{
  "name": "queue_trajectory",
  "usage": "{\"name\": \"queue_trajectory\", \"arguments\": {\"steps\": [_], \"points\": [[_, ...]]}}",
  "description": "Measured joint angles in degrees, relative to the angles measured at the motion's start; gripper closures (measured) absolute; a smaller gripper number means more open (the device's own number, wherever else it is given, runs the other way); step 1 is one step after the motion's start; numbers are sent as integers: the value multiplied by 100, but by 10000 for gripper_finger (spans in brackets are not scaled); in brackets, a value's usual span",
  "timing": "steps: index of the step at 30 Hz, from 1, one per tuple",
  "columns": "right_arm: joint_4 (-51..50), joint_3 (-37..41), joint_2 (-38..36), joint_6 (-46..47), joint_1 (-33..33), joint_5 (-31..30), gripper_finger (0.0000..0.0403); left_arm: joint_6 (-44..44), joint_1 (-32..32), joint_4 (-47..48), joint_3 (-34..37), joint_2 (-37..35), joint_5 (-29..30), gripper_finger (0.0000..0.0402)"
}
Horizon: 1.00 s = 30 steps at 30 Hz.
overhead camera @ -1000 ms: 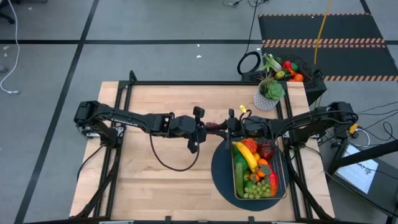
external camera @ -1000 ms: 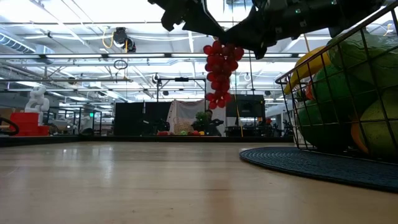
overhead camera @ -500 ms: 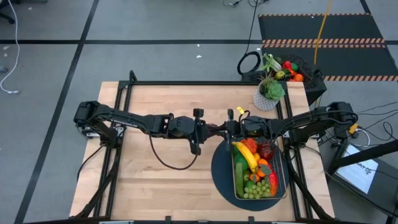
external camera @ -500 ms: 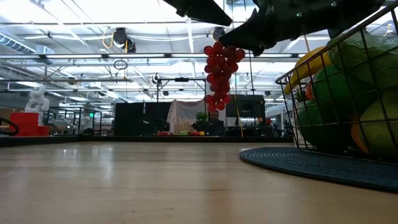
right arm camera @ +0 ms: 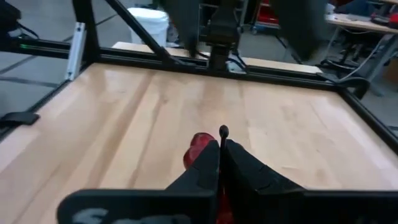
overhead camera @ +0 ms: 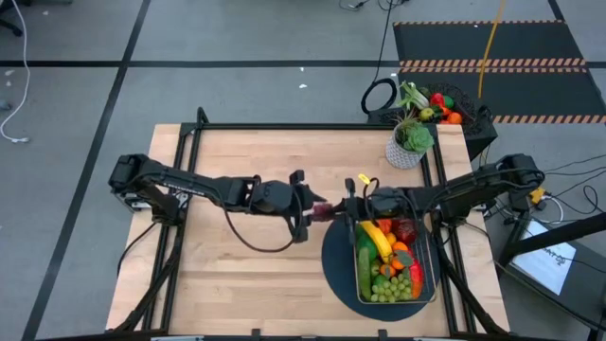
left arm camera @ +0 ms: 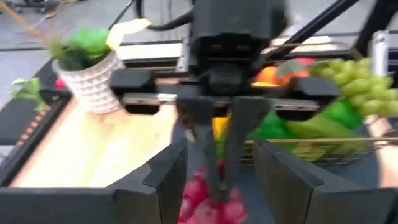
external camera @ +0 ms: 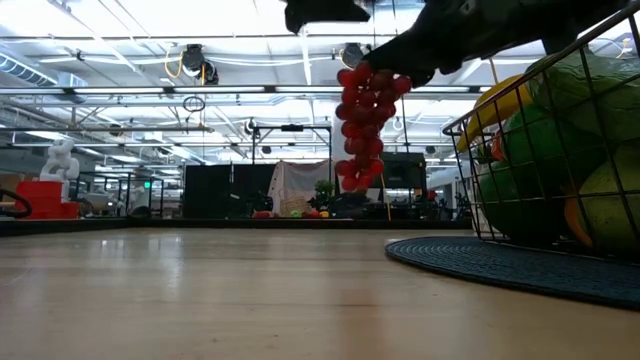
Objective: Build produce basket
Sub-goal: Put the red grapes into the wire basket
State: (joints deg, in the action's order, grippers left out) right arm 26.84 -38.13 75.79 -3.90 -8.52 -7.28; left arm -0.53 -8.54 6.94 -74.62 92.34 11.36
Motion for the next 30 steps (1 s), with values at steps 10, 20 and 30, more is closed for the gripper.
{"name": "queue_trajectory", "arguments": {"steps": [10, 20, 30], "points": [[-14, 0, 0, 191, -456, -8, 398, -354, -689, -359, 2, 4, 864, 249], [-123, 2, -152, 348, -895, -18, 398, -324, -1111, -377, 2, 2, 1782, 266], [-671, 2, -833, 628, -1135, -80, 396, -463, -1125, -343, 4, -60, 1980, 266]]}}
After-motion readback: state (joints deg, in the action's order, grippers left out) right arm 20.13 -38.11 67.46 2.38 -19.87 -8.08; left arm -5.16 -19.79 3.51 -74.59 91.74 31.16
